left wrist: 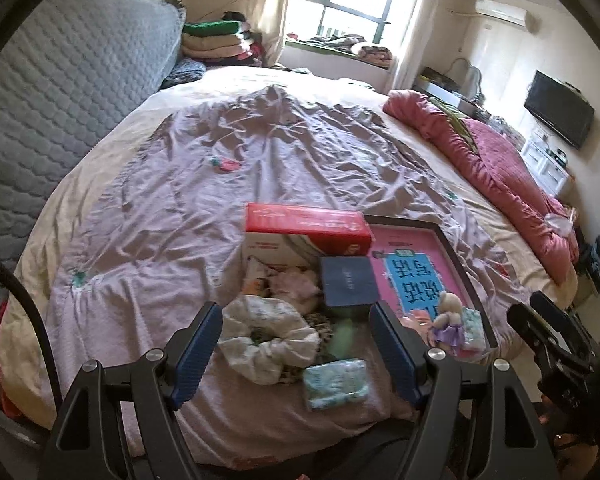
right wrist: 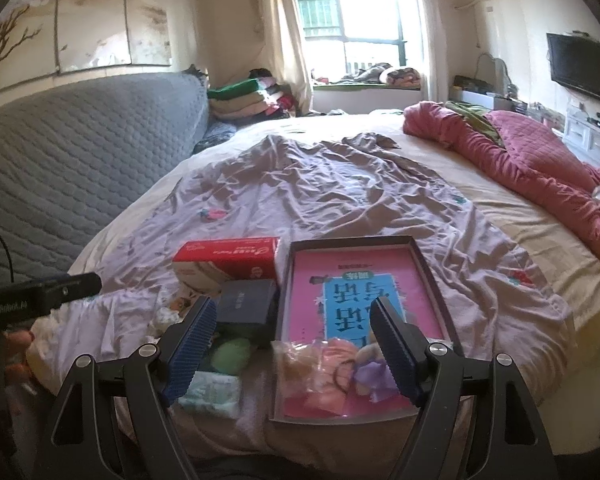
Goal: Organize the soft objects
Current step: 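Move both open grippers back to the pile of soft items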
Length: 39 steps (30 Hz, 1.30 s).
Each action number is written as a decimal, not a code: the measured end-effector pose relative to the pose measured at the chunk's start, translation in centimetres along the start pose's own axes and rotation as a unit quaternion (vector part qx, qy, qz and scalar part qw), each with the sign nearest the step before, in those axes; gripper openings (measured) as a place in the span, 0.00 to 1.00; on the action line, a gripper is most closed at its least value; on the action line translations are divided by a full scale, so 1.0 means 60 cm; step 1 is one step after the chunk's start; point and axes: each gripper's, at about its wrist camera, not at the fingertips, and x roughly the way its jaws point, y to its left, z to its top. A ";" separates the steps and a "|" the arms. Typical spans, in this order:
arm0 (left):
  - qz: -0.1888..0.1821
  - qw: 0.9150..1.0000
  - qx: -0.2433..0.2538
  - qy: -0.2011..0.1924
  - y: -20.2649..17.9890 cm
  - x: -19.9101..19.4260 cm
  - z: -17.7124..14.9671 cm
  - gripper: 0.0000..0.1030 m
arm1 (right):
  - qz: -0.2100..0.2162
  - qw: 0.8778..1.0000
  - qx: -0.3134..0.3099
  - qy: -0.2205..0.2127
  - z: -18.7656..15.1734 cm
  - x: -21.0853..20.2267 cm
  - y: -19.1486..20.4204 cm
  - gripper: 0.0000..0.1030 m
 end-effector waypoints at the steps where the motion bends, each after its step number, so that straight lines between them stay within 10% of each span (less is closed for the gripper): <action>1: 0.004 1.000 -0.004 0.000 0.008 0.000 0.000 0.73 | 0.003 1.000 -0.002 0.002 -0.001 0.001 0.004 0.78; 39: 0.005 0.993 -0.070 0.094 0.117 0.141 -0.081 0.73 | 0.064 0.983 -0.082 0.150 -0.126 0.158 0.142 0.78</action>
